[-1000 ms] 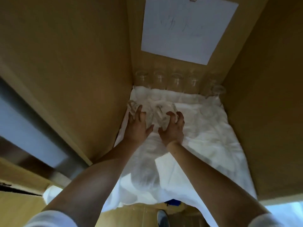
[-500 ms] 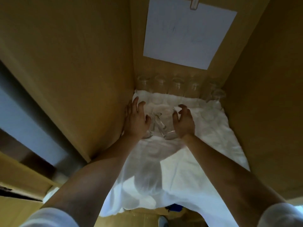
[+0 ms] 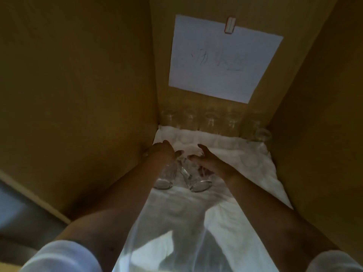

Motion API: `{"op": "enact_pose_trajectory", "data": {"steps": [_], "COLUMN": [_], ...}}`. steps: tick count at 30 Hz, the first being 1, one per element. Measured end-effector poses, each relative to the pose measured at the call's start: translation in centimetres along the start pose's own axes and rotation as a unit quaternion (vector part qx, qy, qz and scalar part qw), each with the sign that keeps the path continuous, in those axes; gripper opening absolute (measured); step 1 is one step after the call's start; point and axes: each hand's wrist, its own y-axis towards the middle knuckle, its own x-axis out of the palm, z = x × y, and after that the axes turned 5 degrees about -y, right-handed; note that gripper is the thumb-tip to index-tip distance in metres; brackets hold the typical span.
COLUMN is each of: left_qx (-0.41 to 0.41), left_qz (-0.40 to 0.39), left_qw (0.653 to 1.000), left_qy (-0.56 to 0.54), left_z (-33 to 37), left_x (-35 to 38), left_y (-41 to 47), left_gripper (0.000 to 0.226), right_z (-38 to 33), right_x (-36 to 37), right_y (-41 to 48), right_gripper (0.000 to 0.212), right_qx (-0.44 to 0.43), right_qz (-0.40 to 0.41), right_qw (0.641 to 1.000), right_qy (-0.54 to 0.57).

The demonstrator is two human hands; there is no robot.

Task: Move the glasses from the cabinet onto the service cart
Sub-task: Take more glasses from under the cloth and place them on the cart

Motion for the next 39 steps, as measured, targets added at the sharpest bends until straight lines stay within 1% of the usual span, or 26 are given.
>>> {"op": "enact_pose_trajectory", "data": {"steps": [2, 3, 4, 5, 6, 7, 8, 9, 10, 11, 12, 13, 14, 16, 17, 20, 21, 24, 25, 27, 29, 31, 33, 35, 37, 39], "left_qx": [0.034, 0.041, 0.032, 0.041, 0.046, 0.044, 0.048, 0.035, 0.019, 0.01, 0.005, 0.018, 0.032, 0.059, 0.069, 0.117, 0.133, 0.187, 0.206, 0.22, 0.207, 0.195, 0.203, 0.208, 0.21, 0.213], "left_qz": [0.003, 0.007, -0.003, -0.003, -0.002, -0.024, -0.042, -0.049, -0.043, -0.033, -0.033, -0.028, -0.031, -0.05, -0.068, -0.088, -0.094, -0.134, -0.136, -0.129, -0.127, -0.129, -0.103, -0.045, 0.009, 0.041], "left_qw": [0.999, 0.999, 0.999, 0.999, 0.999, 0.999, 0.998, 0.998, 0.999, 0.999, 0.998, 0.998, 0.998, 0.997, 0.995, 0.989, 0.986, 0.972, 0.966, 0.957, 0.956, 0.962, 0.972, 0.977, 0.978, 0.976], "left_qy": [0.024, 0.031, 0.034, 0.03, 0.021, 0.013, -0.002, -0.012, -0.018, -0.033, -0.045, -0.047, -0.045, -0.024, -0.019, 0.013, 0.016, 0.045, 0.071, 0.136, 0.165, 0.141, 0.06, 0.0, -0.009, -0.016], "left_z": [-0.5, -0.8, -1.4, -2.0, -2.2, -1.7, -1.2, -0.6, -0.1, 0.3, 0.6, 0.8, 1.0, 1.2, 1.3, 0.9, 0.8, 0.9, 1.0, 1.3, 1.2, 1.0, 0.5, 0.1, -0.2, -0.3], "left_x": [0.5, 0.8, 1.8, 2.9, 3.1, 2.2, 1.2, -0.2, -1.1, -2.1, -2.6, -3.0, -3.6, -4.5, -5.1, -5.6, -5.4, -4.8, -4.8, -4.6, -4.2, -3.7, -3.0, -2.0, -0.7, 0.1], "left_y": [1.2, 2.0, 3.8, 6.2, 6.6, 4.8, 3.2, 0.7, -0.7, -2.0, -2.3, -2.5, -2.5, -2.4, -2.6, -3.6, -3.8, -4.2, -4.4, -4.5, -4.0, -3.8, -3.7, -4.0, -4.3, -4.5], "left_gripper": [0.107, 0.111, 0.11, 0.109, 0.116, 0.126, 0.13, 0.12, 0.101, 0.087, 0.085, 0.089, 0.094, 0.103, 0.107, 0.113, 0.113, 0.111, 0.111, 0.112, 0.111, 0.111, 0.107, 0.099, 0.092, 0.088], "right_z": [0.4, 0.5, 0.7, 1.0, 1.4, 1.6, 1.6, 1.7, 1.7, 1.4, 1.2, 0.8, 0.5, 0.2, 0.1, 0.7, 1.2, 1.7, 1.6, 1.4, 1.1, 1.0, 0.6, 0.3, 0.2, 0.1], "right_x": [-0.2, -0.3, -0.4, -0.5, -0.6, -0.5, -0.5, -0.4, -0.4, -0.5, -0.9, -1.3, -2.0, -3.0, -3.3, -3.1, -2.8, -1.7, -1.3, -0.8, -0.5, -0.3, -0.3, -0.7, -1.0, -1.4], "right_y": [0.1, 0.0, -0.2, -0.2, -0.1, -0.2, -0.4, -0.6, -0.8, -1.2, -1.6, -2.0, -2.1, -2.5, -2.7, -2.7, -2.6, -3.4, -3.9, -4.9, -5.9, -6.7, -6.9, -6.4, -6.0, -5.8], "right_gripper": [0.083, 0.082, 0.08, 0.077, 0.073, 0.07, 0.068, 0.067, 0.064, 0.057, 0.048, 0.041, 0.04, 0.055, 0.06, 0.06, 0.06, 0.064, 0.06, 0.045, 0.042, 0.048, 0.062, 0.076, 0.073, 0.067], "right_qx": [-0.007, -0.009, -0.012, -0.009, -0.003, 0.0, -0.004, -0.005, -0.009, -0.019, -0.042, -0.067, -0.083, -0.085, -0.086, -0.069, -0.055, -0.037, -0.042, -0.066, -0.082, -0.089, -0.111, -0.139, -0.16, -0.151], "right_qz": [-0.004, -0.005, -0.005, 0.0, 0.011, 0.023, 0.037, 0.049, 0.064, 0.084, 0.104, 0.122, 0.133, 0.157, 0.181, 0.31, 0.335, 0.344, 0.346, 0.362, 0.375, 0.365, 0.348, 0.318, 0.234, 0.135], "right_qw": [1.0, 1.0, 1.0, 0.999, 0.998, 0.998, 0.998, 0.998, 0.997, 0.995, 0.993, 0.99, 0.987, 0.983, 0.979, 0.943, 0.934, 0.916, 0.909, 0.894, 0.873, 0.856, 0.841, 0.858, 0.887, 0.894], "right_qy": [0.006, 0.011, 0.023, 0.044, 0.059, 0.065, 0.058, 0.05, 0.045, 0.042, 0.024, 0.005, -0.013, -0.034, -0.047, -0.103, -0.116, -0.202, -0.229, -0.257, -0.3, -0.354, -0.399, -0.379, -0.363, -0.399]}}
